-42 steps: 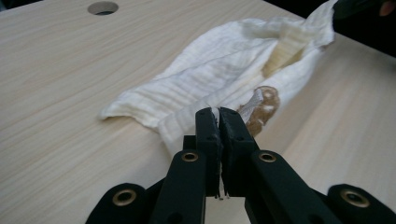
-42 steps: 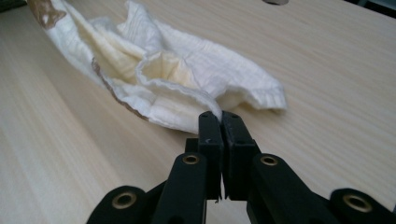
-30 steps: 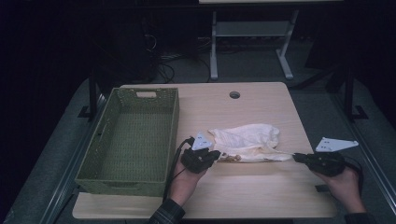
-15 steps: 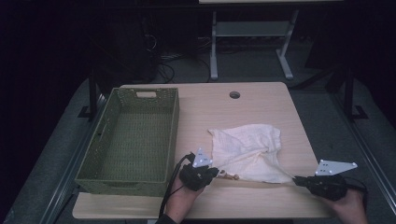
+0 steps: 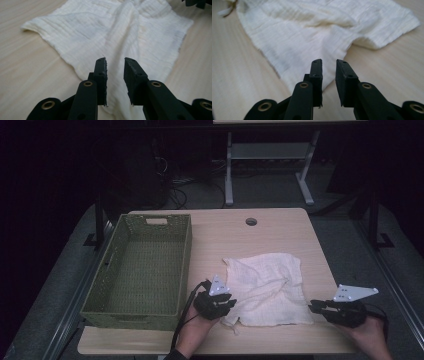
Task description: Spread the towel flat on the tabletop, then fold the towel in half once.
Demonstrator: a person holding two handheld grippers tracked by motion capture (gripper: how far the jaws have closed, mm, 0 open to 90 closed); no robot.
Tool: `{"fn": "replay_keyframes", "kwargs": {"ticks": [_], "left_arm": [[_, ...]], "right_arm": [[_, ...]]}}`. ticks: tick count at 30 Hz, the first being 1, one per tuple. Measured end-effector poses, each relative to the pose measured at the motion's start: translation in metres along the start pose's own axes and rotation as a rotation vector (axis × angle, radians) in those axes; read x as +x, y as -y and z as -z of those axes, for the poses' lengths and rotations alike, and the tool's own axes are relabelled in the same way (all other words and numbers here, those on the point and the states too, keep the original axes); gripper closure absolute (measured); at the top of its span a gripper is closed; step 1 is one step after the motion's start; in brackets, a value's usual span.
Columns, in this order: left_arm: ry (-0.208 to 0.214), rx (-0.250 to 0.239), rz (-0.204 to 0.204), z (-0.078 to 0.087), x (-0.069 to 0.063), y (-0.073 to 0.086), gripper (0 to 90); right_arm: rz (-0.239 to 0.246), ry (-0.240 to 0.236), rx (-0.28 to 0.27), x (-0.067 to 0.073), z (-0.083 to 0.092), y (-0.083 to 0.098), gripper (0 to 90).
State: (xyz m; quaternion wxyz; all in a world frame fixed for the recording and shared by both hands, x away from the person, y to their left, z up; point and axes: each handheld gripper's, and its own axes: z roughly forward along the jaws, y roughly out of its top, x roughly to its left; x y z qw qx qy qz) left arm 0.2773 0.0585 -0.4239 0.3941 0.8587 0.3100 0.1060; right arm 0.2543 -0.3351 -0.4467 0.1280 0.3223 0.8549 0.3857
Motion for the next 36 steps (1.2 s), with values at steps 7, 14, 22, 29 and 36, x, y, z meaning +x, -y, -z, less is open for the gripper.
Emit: {"fn": "replay_keyframes", "kwargs": {"ticks": [7,14,22,29,36], "left_arm": [[-0.038,0.002,0.006,-0.019,0.02,-0.017,71.5],[-0.057,0.022,0.026,-0.035,0.037,-0.026,68.9],[-0.084,0.024,0.05,-0.048,0.053,-0.037,67.5],[-0.105,0.026,0.076,-0.054,0.065,-0.04,66.6],[-0.118,0.038,0.092,-0.059,0.073,-0.041,65.4]], "right_arm": [[-0.013,0.012,-0.005,-0.024,-0.019,-0.027,76.3],[-0.013,0.002,-0.004,-0.044,-0.035,-0.045,73.4],[-0.026,0.009,-0.019,-0.065,-0.045,-0.06,72.8],[-0.058,0.044,-0.031,-0.097,-0.057,-0.071,72.6],[-0.11,0.063,-0.004,-0.133,-0.078,-0.079,72.2]]}}
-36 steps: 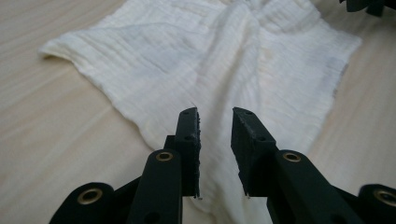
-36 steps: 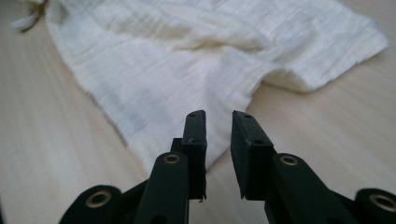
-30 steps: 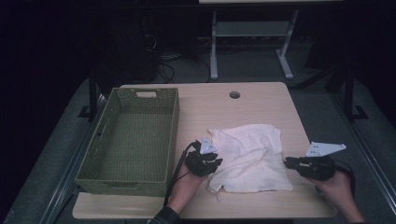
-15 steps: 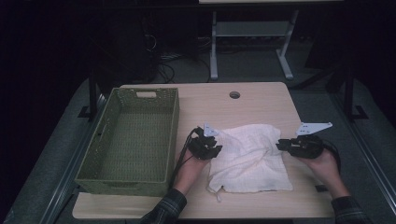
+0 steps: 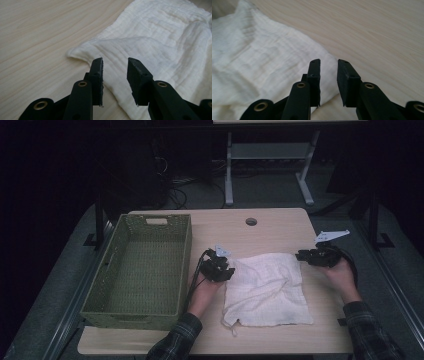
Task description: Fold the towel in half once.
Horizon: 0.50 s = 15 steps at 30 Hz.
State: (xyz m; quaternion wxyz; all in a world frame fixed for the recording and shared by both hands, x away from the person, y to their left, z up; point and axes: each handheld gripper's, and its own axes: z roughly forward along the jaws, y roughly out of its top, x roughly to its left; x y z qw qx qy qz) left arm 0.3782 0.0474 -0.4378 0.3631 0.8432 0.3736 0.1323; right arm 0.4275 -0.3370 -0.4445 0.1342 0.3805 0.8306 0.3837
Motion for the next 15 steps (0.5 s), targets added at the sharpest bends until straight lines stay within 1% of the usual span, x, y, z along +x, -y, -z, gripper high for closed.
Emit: {"fn": "replay_keyframes", "kwargs": {"ticks": [1,2,3,5,6,9,11,12,14,15], "left_arm": [[-0.002,0.0,0.002,-0.001,0.0,0.0,65.4],[-0.002,0.0,0.002,-0.001,0.0,0.0,65.3],[-0.004,0.0,0.005,-0.001,0.001,0.0,65.3],[-0.005,-0.005,0.01,-0.001,0.002,-0.001,65.3],[-0.005,-0.005,0.01,0.0,0.002,-0.001,65.3],[-0.003,-0.004,0.008,0.0,0.002,-0.001,65.0],[-0.003,-0.005,0.008,-0.001,0.002,-0.001,64.7],[-0.006,-0.005,0.009,-0.001,0.003,-0.001,64.6],[-0.008,-0.004,0.014,-0.001,0.003,-0.001,64.6],[-0.007,-0.006,0.021,-0.002,0.004,-0.001,64.5]], "right_arm": [[-0.002,-0.002,0.006,-0.004,-0.004,0.0,72.2],[-0.002,-0.002,0.006,-0.004,-0.004,0.0,72.2],[-0.026,0.01,0.013,-0.012,-0.01,-0.001,72.2],[-0.048,0.012,0.013,-0.016,-0.015,-0.001,72.5],[-0.049,0.017,0.018,-0.018,-0.018,0.0,72.5],[-0.051,0.005,0.047,-0.019,-0.025,0.002,72.1],[-0.052,0.0,0.048,-0.019,-0.027,0.003,71.7],[-0.047,-0.012,0.047,-0.016,-0.029,0.005,71.4],[-0.049,-0.014,0.048,-0.015,-0.029,0.006,71.4],[-0.029,-0.005,0.068,-0.012,-0.031,0.008,73.3]]}}
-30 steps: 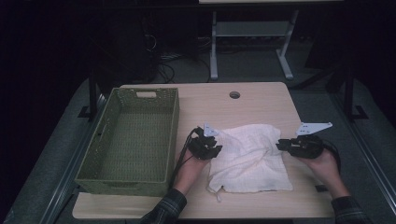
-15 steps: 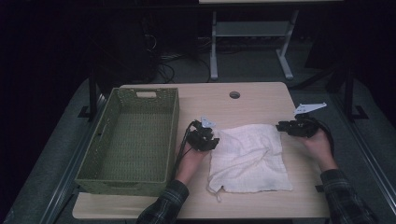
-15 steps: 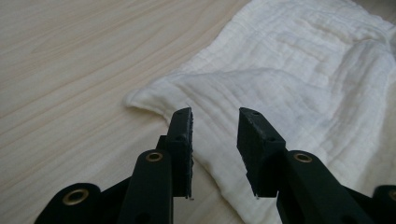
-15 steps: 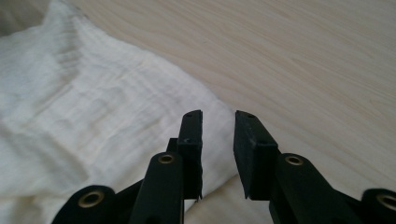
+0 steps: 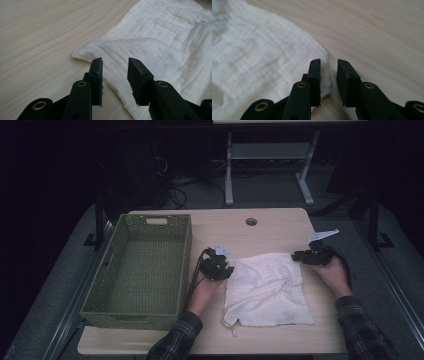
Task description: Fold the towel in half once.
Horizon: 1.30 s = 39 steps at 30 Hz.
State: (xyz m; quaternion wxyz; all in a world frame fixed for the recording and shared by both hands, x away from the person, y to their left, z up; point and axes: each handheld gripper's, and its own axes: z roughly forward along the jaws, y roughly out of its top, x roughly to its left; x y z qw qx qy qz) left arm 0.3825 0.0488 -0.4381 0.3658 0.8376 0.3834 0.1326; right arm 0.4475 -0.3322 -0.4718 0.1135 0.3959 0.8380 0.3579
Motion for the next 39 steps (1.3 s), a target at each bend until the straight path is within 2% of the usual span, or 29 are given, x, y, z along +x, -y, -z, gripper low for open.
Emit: {"fn": "replay_keyframes", "kwargs": {"ticks": [7,13,17,18,19,21,25,26,27,28,29,30,31,32,33,34,35,37,38,39], "left_arm": [[-0.011,0.01,-0.005,-0.007,0.003,-0.011,60.1],[-0.04,0.024,0.015,-0.021,0.016,-0.024,58.8],[-0.059,0.029,0.032,-0.03,0.025,-0.031,58.4],[-0.059,0.037,0.041,-0.036,0.03,-0.033,57.8],[-0.059,0.037,0.041,-0.036,0.03,-0.033,57.5],[-0.05,0.055,0.047,-0.048,0.034,-0.034,57.4],[-0.046,0.076,0.044,-0.061,0.039,-0.033,57.2],[-0.046,0.076,0.044,-0.061,0.039,-0.033,58.0],[-0.021,0.078,0.046,-0.065,0.041,-0.032,62.4],[-0.021,0.078,0.046,-0.065,0.041,-0.032,67.6],[-0.022,0.078,0.041,-0.066,0.04,-0.031,67.6],[-0.019,0.08,0.035,-0.066,0.041,-0.031,81.6],[-0.039,0.077,0.022,-0.065,0.041,-0.032,83.9],[-0.039,0.077,0.022,-0.065,0.041,-0.032,85.1],[-0.072,0.047,0.019,-0.06,0.043,-0.034,85.9],[-0.087,0.036,0.014,-0.058,0.043,-0.035,86.1],[-0.087,0.036,0.014,-0.058,0.043,-0.035,86.2],[-0.127,0.004,0.015,-0.054,0.047,-0.04,86.2],[-0.16,-0.031,0.031,-0.05,0.05,-0.045,86.2],[-0.16,-0.031,0.031,-0.05,0.05,-0.045,86.2]], "right_arm": [[0.012,0.001,-0.015,0.004,-0.001,0.004,84.4],[0.031,0.024,-0.037,0.004,0.005,0.003,85.7],[0.04,0.053,-0.06,-0.003,0.017,0.001,86.0],[0.034,0.075,-0.057,-0.008,0.022,0.0,86.1],[0.034,0.075,-0.057,-0.008,0.022,0.0,86.1],[0.022,0.064,-0.068,-0.012,0.026,-0.001,86.0],[0.044,0.061,-0.057,-0.007,0.023,-0.005,86.0],[0.044,0.061,-0.057,-0.007,0.023,-0.005,86.0],[0.05,0.059,-0.055,-0.006,0.021,-0.006,86.0],[0.051,0.059,-0.055,-0.006,0.02,-0.006,86.0],[0.051,0.059,-0.055,-0.006,0.02,-0.006,86.0],[0.052,0.057,-0.053,-0.005,0.019,-0.008,86.0],[0.048,0.055,-0.053,-0.005,0.019,-0.008,86.1],[0.048,0.055,-0.053,-0.005,0.019,-0.008,86.1],[0.054,0.059,-0.057,-0.006,0.02,-0.01,86.0],[0.05,0.059,-0.063,-0.006,0.021,-0.012,86.0],[0.05,0.059,-0.063,-0.006,0.021,-0.012,86.0],[0.054,0.059,-0.07,-0.007,0.022,-0.017,86.1],[0.055,0.061,-0.076,-0.009,0.022,-0.023,86.0],[0.055,0.061,-0.076,-0.009,0.022,-0.023,86.0]]}}
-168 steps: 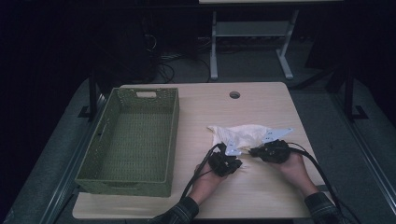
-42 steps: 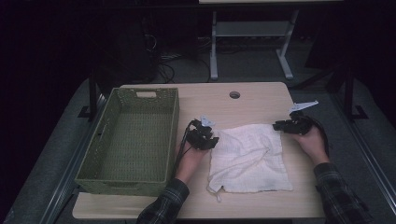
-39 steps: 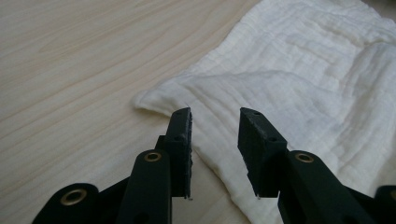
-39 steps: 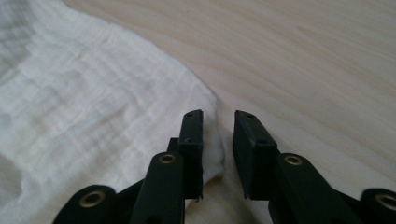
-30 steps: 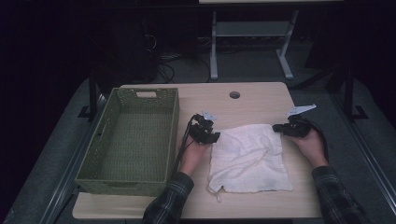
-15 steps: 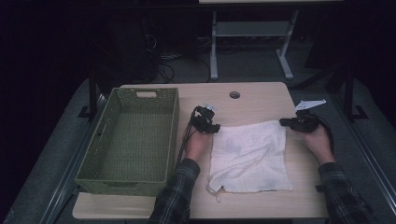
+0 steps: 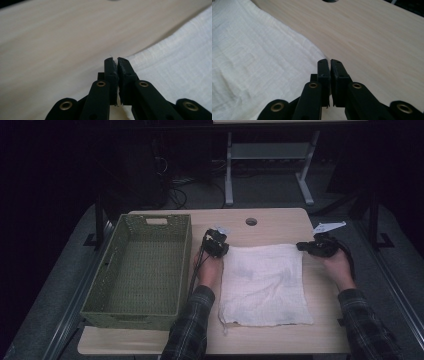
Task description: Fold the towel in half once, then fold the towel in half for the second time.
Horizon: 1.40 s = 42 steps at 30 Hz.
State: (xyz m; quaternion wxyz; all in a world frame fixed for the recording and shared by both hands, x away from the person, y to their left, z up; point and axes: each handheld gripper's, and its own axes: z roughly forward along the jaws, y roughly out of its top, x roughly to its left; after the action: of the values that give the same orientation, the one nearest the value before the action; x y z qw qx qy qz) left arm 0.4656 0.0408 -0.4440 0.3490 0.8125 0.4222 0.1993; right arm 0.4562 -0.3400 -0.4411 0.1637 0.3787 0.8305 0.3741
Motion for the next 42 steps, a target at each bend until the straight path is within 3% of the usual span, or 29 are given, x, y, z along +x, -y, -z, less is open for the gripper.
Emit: {"fn": "replay_keyframes", "kwargs": {"ticks": [5,11,13,17,20,27,32,38,42], "left_arm": [[-0.046,0.021,-0.01,-0.005,0.006,-0.008,86.0],[-0.063,0.065,0.017,-0.015,0.011,0.001,84.7],[-0.069,0.066,0.022,-0.016,0.012,0.003,80.2],[-0.071,0.064,0.035,-0.016,0.016,0.005,68.9],[-0.064,0.058,0.048,-0.018,0.018,0.006,66.6],[-0.039,0.061,0.07,-0.026,0.02,0.011,63.6],[-0.031,0.06,0.063,-0.027,0.019,0.011,64.5],[0.001,0.06,0.062,-0.027,0.019,0.01,82.9],[0.003,0.065,0.067,-0.026,0.018,0.009,85.8]], "right_arm": [[0.0,0.006,0.001,-0.005,-0.009,-0.014,86.1],[-0.023,-0.009,0.029,-0.01,-0.029,-0.02,85.6],[-0.028,-0.018,0.038,-0.011,-0.035,-0.018,83.1],[-0.045,-0.023,0.025,-0.012,-0.037,-0.017,73.2],[-0.051,-0.02,0.019,-0.014,-0.037,-0.016,71.9],[-0.086,-0.019,0.064,-0.018,-0.046,-0.01,70.4],[-0.093,-0.026,0.073,-0.016,-0.052,-0.003,71.8],[-0.079,-0.033,0.072,-0.014,-0.052,-0.003,82.4],[-0.079,-0.03,0.079,-0.013,-0.052,-0.003,84.6]]}}
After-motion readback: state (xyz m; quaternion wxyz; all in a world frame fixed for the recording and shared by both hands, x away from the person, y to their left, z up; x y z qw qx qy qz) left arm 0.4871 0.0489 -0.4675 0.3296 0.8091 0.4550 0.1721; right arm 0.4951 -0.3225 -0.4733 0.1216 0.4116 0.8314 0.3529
